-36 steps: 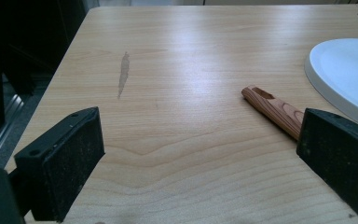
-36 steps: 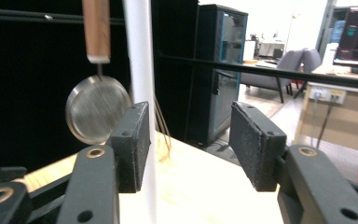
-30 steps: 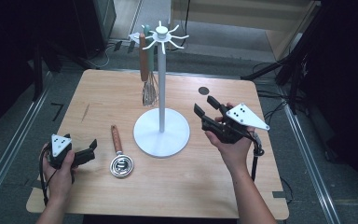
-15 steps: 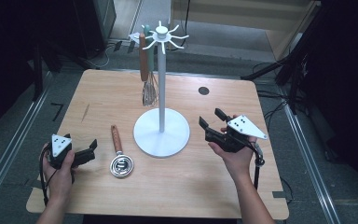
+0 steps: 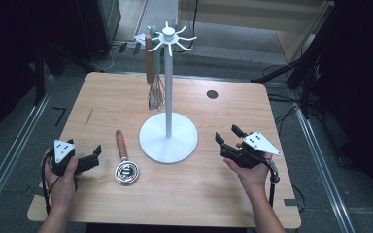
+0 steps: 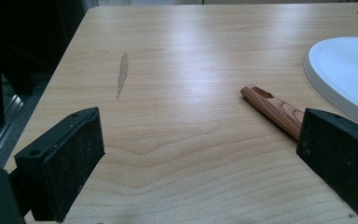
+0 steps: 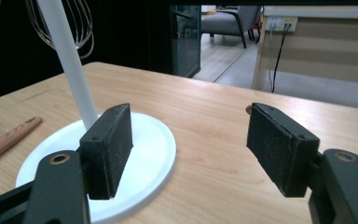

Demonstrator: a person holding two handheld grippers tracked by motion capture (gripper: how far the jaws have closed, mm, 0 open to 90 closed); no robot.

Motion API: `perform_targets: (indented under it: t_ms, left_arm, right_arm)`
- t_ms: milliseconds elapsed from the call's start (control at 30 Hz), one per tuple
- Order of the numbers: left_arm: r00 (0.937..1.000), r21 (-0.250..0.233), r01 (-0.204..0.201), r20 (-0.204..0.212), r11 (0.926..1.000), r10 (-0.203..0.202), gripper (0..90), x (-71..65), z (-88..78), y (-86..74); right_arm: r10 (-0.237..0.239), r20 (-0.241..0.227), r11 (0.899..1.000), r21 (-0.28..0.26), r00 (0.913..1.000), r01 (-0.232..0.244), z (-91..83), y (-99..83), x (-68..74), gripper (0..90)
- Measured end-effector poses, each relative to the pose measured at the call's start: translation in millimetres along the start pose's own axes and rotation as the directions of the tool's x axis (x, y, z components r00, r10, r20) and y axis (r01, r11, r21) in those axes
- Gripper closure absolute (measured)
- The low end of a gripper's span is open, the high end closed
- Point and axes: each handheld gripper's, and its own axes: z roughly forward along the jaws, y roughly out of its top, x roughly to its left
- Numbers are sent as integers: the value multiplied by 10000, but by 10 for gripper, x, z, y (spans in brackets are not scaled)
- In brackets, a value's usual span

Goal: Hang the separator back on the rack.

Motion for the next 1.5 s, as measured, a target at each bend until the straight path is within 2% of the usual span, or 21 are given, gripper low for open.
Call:
perform_targets:
  t_ms: [133,367,400,533,567,700,800,867,900,933,967,1000,1067,1133,1167,1200,1300,1333,1400,1433,1500]
  left_arm:
    - [9994,165,-133,-329,9998,138,74,-12,5,2]
    - [9997,238,-12,-249,9997,18,73,-4,1,1]
    - [9994,285,-30,-349,9996,40,72,-6,-1,2]
    - [9998,434,-50,-215,9990,60,48,-2,-1,-1]
    - [9999,475,-59,-152,9989,66,26,-1,-2,-1]
    - [9999,680,-27,-120,9977,35,2,-16,10,4]
    - [9997,755,25,-261,9971,-6,2,-40,29,10]
    - [9997,934,78,-251,9956,-55,2,-78,57,22]
    - [9996,1093,-90,-261,9940,119,2,-134,82,41]
    - [10000,1060,-42,23,9944,40,2,-153,78,51]
    - [9999,1029,-6,140,9947,-9,3,-174,74,60]
    - [10000,975,11,10,9952,-12,18,-197,75,69]
    - [9991,1004,285,-341,9945,-252,166,-225,85,79]
    - [9989,1069,395,-298,9935,-365,271,-227,92,78]
    - [9984,1229,554,-129,9909,-542,393,-222,101,70]
    - [9969,1358,763,73,9878,-780,444,-214,102,72]
    - [9844,1883,1426,751,9717,-1590,671,-186,100,110]
    - [9820,2014,1493,845,9681,-1691,738,-187,104,122]
    - [9868,2407,1274,666,9622,-1473,870,-232,130,163]
    - [9882,2443,1205,632,9622,-1398,900,-252,143,177]
    - [9920,2652,964,532,9594,-1144,900,-292,202,216]
  right_arm:
    - [-53,228,9999,135,9997,50,-43,-107,-62,297]
    - [-40,570,9990,449,9984,14,-114,-283,-171,262]
    - [-19,593,9986,529,9982,-13,-124,-295,-178,262]
    - [361,742,9978,527,9966,-401,-190,-370,-263,247]
    - [419,971,9975,533,9944,-472,-210,-400,-287,241]
    - [267,1195,9967,728,9925,-356,-294,-495,-361,246]
    - [136,1360,9958,879,9906,-257,-328,-538,-394,259]
    - [423,1437,9954,788,9887,-540,-366,-589,-433,276]
    - [467,1517,9953,773,9873,-589,-375,-600,-436,283]
    - [418,1617,9955,776,9860,-549,-382,-608,-439,287]
    - [382,1679,9958,755,9851,-515,-385,-612,-442,291]
    - [387,1710,9959,744,9845,-521,-390,-613,-446,292]
    - [452,1837,9962,655,9819,-581,-394,-614,-465,307]
    - [519,1879,9960,618,9808,-646,-400,-614,-473,310]
    - [694,1977,9959,431,9778,-794,-421,-604,-500,320]
    - [744,1991,9957,392,9772,-838,-429,-599,-499,322]
    - [630,2023,9969,329,9773,-711,-447,-590,-500,331]
    - [597,2020,9971,337,9776,-678,-450,-590,-500,333]
    - [677,1969,9968,273,9781,-745,-458,-586,-503,336]
    - [708,1964,9968,238,9780,-769,-463,-582,-507,339]
    - [764,1956,9966,138,9777,-807,-473,-576,-520,343]
